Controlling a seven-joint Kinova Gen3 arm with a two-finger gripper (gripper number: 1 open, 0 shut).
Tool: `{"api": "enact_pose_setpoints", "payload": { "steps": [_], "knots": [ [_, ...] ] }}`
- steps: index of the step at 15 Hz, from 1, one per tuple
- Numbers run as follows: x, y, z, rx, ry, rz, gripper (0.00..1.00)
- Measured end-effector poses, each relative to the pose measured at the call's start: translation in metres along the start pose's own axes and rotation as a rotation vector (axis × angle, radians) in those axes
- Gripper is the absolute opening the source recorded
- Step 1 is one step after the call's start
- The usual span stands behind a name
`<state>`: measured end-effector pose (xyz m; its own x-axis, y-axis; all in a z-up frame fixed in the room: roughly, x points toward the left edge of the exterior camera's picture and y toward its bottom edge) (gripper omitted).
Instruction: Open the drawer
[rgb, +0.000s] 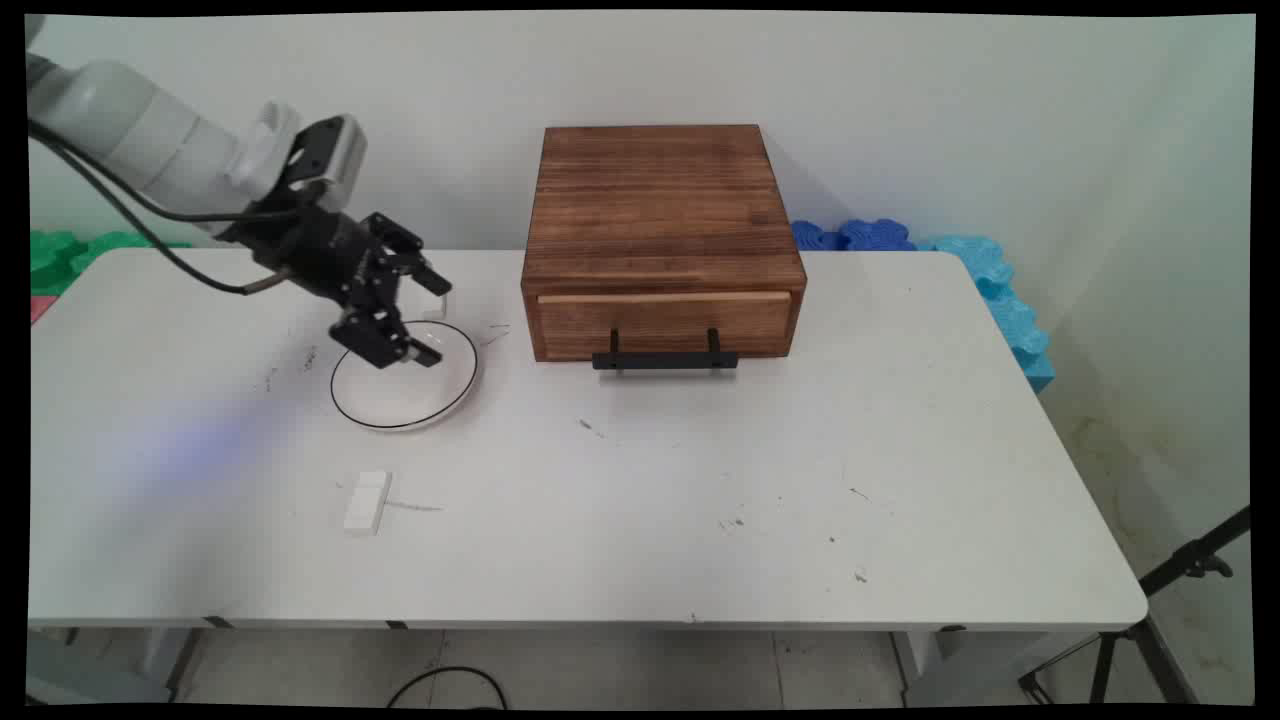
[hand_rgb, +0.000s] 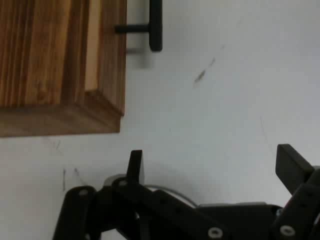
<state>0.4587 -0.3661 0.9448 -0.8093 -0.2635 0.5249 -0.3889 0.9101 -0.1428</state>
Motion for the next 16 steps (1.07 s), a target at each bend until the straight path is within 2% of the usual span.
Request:
{"api": "enact_pose_setpoints", "payload": {
  "steps": [11,16],
  "knots": [
    [0.069,0.014,0.051,0.017,0.029,0.001,1.00],
    [0.090,0.014,0.079,0.028,0.031,0.006,1.00]
  ]
}}
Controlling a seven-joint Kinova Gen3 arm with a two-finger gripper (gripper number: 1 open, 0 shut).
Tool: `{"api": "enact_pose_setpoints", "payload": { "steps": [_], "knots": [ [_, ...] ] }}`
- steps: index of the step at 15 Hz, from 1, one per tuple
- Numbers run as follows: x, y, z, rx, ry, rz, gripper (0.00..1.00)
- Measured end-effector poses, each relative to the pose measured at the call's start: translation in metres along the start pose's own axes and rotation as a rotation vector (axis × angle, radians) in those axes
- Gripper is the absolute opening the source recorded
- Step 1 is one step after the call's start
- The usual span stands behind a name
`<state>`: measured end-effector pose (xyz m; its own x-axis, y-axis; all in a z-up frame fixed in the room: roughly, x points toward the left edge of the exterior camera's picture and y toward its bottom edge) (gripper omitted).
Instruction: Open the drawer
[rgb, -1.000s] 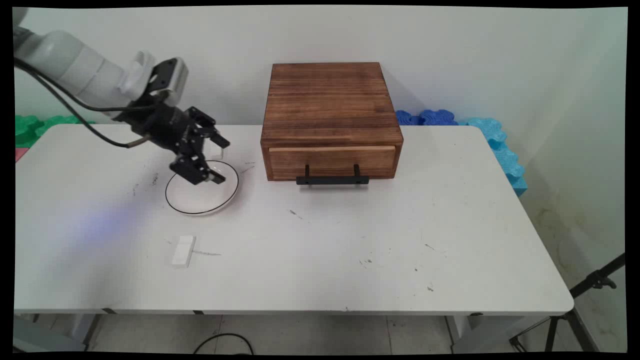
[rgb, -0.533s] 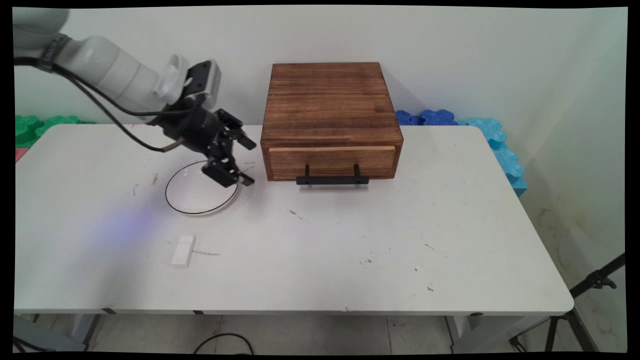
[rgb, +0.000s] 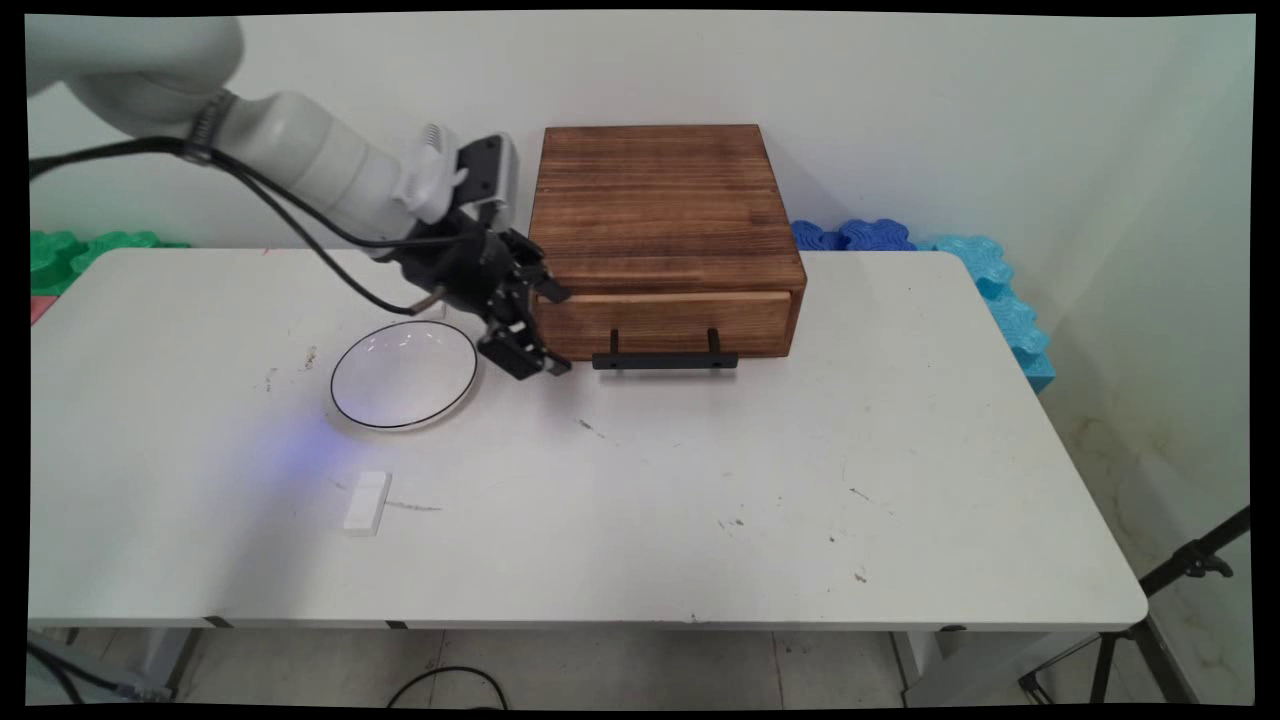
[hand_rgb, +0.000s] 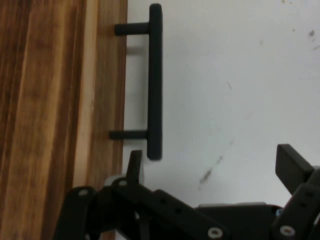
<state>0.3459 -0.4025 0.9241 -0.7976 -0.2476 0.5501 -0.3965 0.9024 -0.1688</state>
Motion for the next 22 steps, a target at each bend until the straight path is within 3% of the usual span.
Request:
{"api": "enact_pose_setpoints", "payload": {
  "steps": [8,22],
  "knots": [
    [0.023,-0.006,0.056,0.021,-0.014,0.004,1.00],
    [0.026,-0.010,0.127,0.027,-0.057,0.004,1.00]
  ]
}}
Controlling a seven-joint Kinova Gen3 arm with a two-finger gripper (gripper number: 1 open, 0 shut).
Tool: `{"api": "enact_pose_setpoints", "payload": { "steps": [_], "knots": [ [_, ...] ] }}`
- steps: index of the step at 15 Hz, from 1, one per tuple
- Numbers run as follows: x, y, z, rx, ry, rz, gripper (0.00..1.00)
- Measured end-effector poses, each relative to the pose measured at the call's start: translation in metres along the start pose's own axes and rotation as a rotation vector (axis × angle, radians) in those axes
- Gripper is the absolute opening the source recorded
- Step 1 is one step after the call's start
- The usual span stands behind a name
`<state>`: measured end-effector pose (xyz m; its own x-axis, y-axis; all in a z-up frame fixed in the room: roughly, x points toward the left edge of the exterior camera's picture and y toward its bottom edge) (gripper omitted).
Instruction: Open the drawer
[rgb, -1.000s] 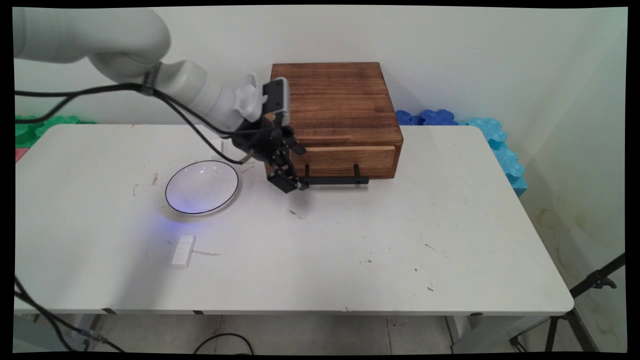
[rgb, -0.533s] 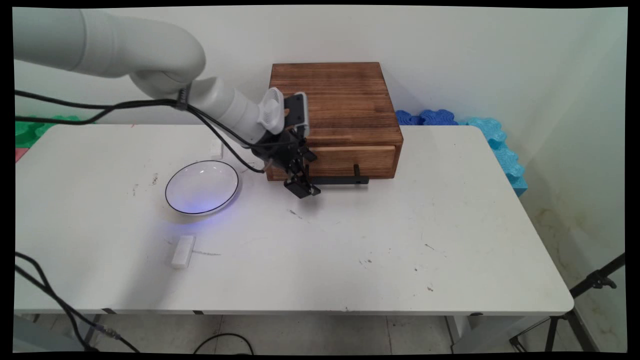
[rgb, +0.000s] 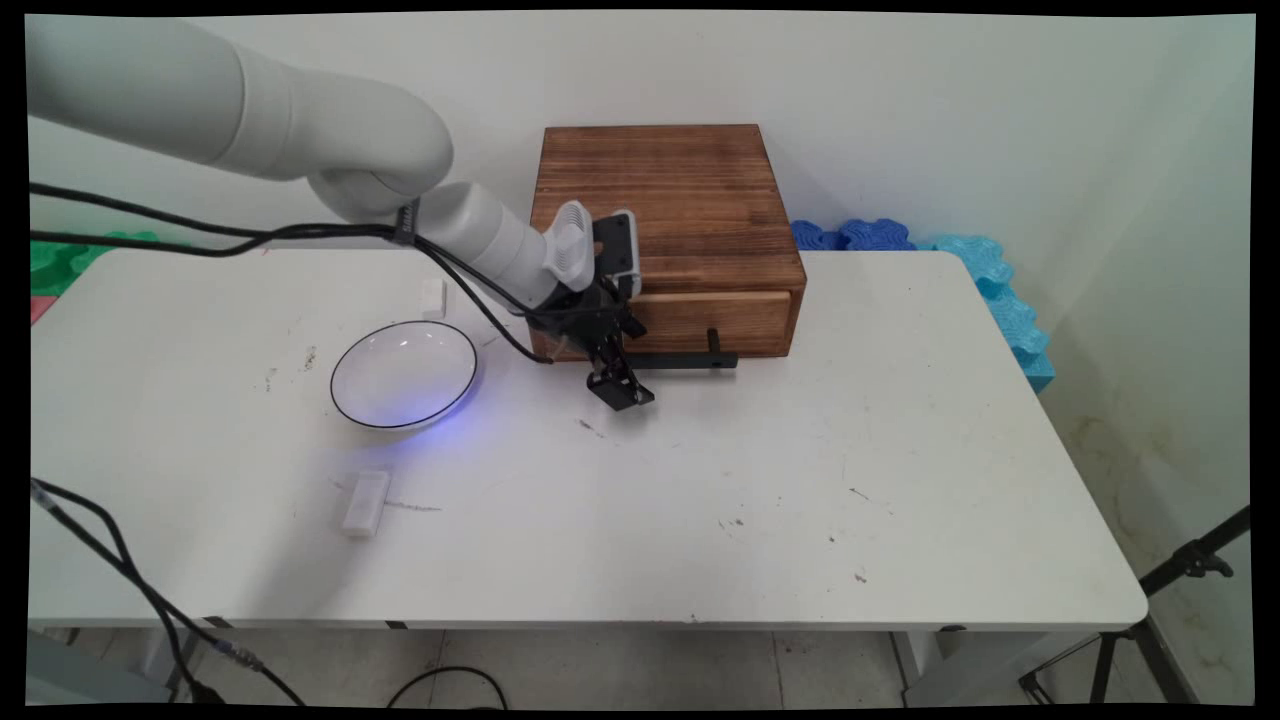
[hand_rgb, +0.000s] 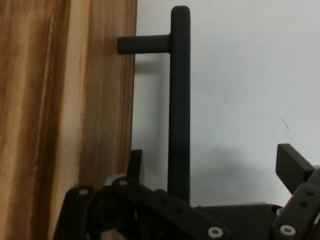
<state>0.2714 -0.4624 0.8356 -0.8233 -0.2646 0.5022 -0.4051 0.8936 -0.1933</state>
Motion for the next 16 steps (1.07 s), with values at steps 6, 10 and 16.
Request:
{"api": "enact_pose_setpoints", "payload": {
  "steps": [6,10,16],
  "knots": [
    [-0.001,0.004,0.017,-0.005,-0.010,0.001,1.00],
    [-0.002,0.008,0.024,-0.009,-0.015,0.003,1.00],
    [-0.003,0.018,0.029,-0.022,-0.018,0.010,1.00]
  ]
}}
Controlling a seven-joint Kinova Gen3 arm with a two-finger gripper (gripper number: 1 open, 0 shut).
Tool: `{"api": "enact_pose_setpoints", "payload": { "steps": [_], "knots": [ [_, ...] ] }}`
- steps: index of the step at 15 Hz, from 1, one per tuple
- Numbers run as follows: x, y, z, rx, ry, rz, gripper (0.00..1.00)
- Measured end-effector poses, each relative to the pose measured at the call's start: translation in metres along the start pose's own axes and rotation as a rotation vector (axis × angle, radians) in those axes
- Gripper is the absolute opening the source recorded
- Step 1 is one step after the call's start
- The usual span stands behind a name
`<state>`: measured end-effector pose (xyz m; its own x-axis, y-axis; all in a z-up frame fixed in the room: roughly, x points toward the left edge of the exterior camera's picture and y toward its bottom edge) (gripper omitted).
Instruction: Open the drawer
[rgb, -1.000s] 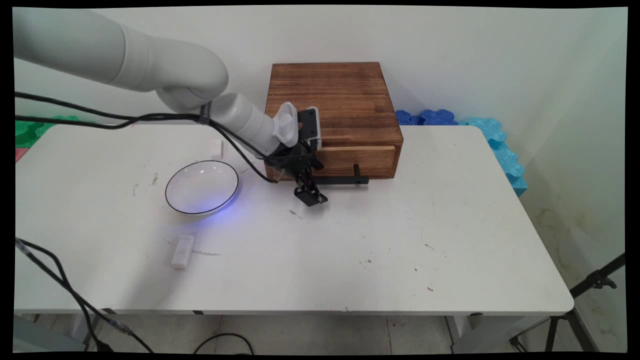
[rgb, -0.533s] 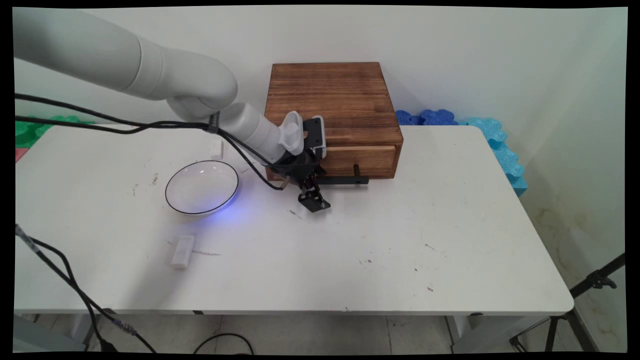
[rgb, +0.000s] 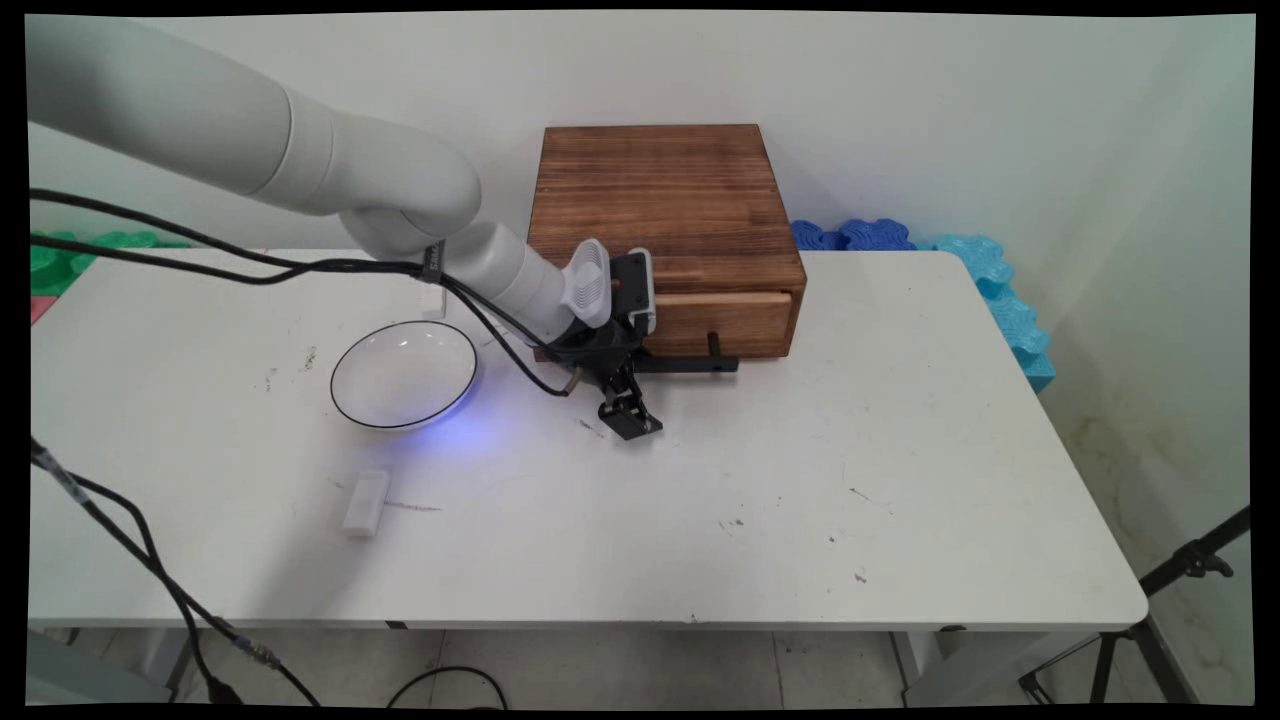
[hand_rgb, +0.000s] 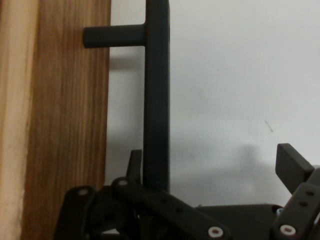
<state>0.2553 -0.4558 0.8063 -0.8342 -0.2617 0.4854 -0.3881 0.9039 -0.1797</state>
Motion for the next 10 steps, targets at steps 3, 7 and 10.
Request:
{"api": "enact_pose_setpoints", "payload": {
  "steps": [3,7,10],
  "knots": [
    [0.000,0.007,-0.001,-0.007,0.002,0.004,1.00],
    [-0.002,0.019,-0.005,-0.018,0.003,0.008,1.00],
    [-0.003,0.028,-0.009,-0.026,0.006,0.011,1.00]
  ]
}}
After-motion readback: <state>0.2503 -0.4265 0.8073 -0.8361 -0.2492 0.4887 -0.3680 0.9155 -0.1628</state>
